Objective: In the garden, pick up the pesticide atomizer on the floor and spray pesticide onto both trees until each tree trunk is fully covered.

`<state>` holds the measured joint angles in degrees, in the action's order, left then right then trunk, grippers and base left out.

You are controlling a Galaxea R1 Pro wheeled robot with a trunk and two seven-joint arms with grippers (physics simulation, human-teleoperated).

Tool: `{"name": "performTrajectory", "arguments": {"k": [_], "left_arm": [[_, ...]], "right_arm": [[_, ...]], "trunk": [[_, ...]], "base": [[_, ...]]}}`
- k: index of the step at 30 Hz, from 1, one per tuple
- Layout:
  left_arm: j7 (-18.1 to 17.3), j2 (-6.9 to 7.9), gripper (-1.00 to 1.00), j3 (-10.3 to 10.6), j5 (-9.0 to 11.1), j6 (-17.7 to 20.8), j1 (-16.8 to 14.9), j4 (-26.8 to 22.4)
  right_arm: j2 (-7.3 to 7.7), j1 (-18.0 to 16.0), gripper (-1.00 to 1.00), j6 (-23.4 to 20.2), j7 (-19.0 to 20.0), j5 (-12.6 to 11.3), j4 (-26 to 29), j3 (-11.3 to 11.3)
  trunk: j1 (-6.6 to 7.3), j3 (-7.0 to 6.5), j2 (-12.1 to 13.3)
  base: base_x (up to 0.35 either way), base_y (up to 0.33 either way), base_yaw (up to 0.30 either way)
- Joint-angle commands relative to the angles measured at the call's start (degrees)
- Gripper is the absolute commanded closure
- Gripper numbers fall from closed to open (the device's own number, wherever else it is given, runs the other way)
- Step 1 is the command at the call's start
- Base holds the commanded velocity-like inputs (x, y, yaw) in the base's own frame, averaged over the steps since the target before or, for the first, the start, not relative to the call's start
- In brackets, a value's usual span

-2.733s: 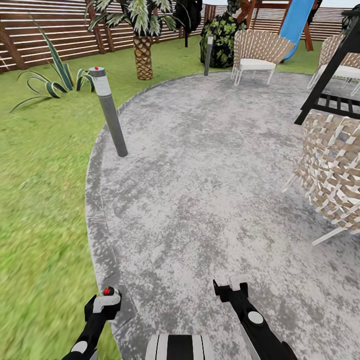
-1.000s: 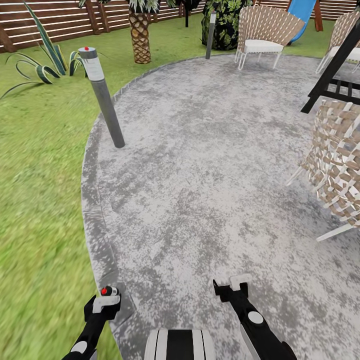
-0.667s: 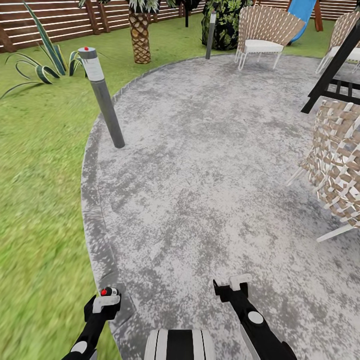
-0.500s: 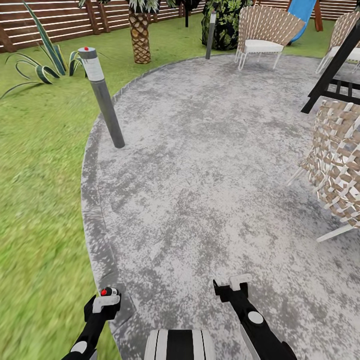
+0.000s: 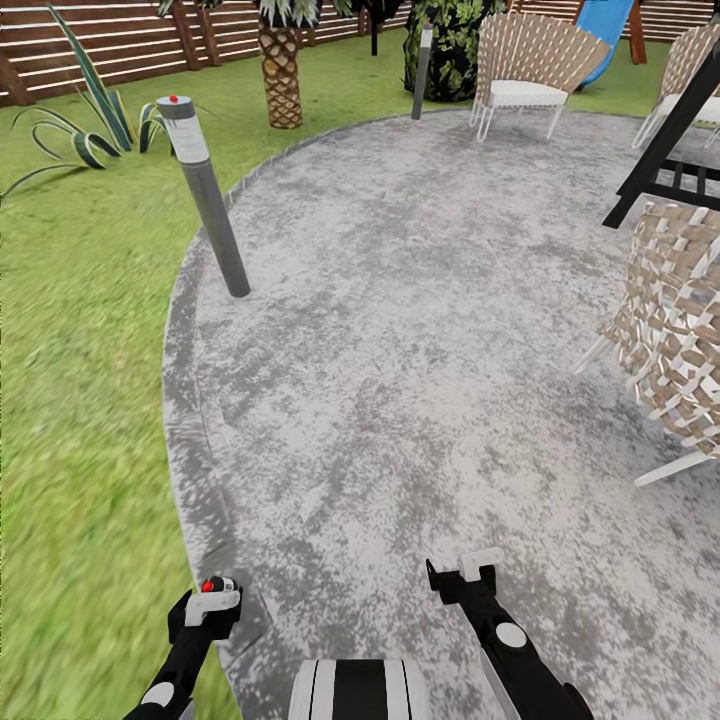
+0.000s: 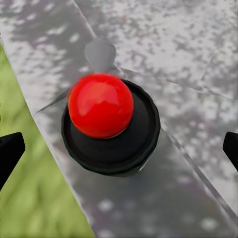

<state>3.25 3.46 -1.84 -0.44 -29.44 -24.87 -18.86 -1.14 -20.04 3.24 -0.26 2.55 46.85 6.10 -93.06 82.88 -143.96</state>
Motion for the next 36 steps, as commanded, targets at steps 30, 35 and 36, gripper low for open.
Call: {"name": "performTrajectory", "arguments": {"k": [30,35,36], "left_arm": [[0.1,0.01,1.0,0.0,0.1,0.0,0.0,0.0],[0.1,0.05,1.0,-0.2,0.2,0.0,0.0,0.1],[0.1,0.05,1.0,-0.2,0.2,0.0,0.0,0.1]], "right_arm": [[0.0,0.0,-1.0,0.0,0.0,0.0,0.0,0.0],[0.0,0.0,-1.0,0.0,0.0,0.0,0.0,0.0],[0.0,0.0,-1.0,0.0,0.0,0.0,0.0,0.1]], "trunk": [[0.0,-0.92,0.0],[0.0,-0.92,0.0],[0.0,-0.92,0.0]], "base": [[0.0,0.0,0.008],[0.0,0.0,0.0],[0.0,0.0,0.0]]}}
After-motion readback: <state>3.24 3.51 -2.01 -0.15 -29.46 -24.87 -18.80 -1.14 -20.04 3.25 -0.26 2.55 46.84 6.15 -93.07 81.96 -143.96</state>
